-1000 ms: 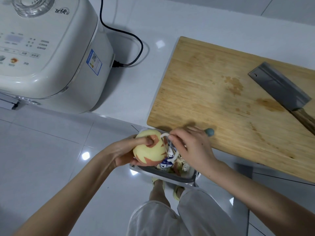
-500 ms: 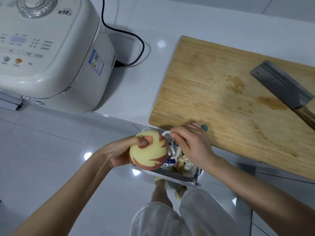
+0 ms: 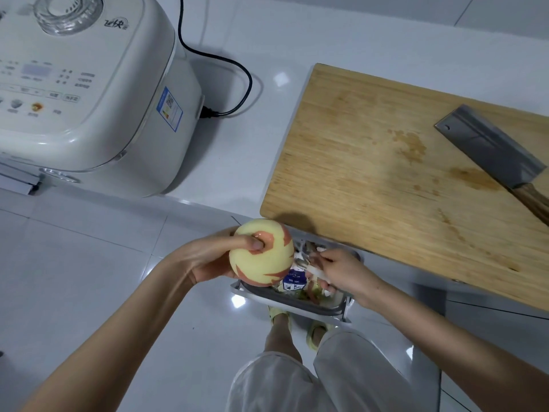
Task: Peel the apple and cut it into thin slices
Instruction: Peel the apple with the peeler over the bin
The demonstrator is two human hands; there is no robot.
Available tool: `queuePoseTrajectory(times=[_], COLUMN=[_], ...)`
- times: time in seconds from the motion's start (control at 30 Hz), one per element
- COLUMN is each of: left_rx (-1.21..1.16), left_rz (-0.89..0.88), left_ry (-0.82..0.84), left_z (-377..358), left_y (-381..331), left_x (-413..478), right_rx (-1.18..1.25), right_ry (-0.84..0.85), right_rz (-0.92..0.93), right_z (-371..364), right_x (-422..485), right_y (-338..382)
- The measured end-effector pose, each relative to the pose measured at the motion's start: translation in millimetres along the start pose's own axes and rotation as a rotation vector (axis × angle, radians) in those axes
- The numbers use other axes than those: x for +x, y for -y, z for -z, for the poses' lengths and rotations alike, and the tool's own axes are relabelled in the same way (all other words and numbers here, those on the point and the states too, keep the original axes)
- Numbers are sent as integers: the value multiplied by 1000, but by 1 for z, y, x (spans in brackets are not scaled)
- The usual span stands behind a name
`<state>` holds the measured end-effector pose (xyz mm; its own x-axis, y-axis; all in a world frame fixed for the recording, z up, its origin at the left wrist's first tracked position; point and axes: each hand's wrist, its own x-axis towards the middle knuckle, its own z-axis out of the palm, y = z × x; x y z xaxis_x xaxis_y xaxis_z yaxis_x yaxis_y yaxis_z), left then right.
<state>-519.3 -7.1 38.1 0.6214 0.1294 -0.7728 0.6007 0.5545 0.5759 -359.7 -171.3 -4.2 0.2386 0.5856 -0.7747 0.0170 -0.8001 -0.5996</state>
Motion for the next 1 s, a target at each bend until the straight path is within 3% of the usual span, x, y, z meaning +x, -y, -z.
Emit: queuePoseTrajectory(times=[0.07, 0.13, 0.3, 0.43, 0.7, 0.83, 1.0], left_rx=[23, 16, -147, -170, -202, -265, -325], left_rz=[9, 17, 74, 94, 84, 49, 29], left_ry=[-39, -57, -11, -6, -11, 42, 16], left_z=[-2, -3, -9, -15, -10, -10, -10], left_y=[1, 3, 8, 11, 14, 7, -4], left_x=[2, 3, 5, 4, -2, -5, -3], right_rx=[95, 78, -406, -638, -543, -603, -397], right_ry=[-23, -137, -548, -648, -585, -549, -407], right_rz=[19, 224, 1022, 1280, 1202, 1047, 778], right_z=[3, 5, 5, 10, 21, 12, 7], right_x=[-9, -17, -17, -7, 2, 13, 3], right_y=[6, 13, 32, 42, 28, 7, 1])
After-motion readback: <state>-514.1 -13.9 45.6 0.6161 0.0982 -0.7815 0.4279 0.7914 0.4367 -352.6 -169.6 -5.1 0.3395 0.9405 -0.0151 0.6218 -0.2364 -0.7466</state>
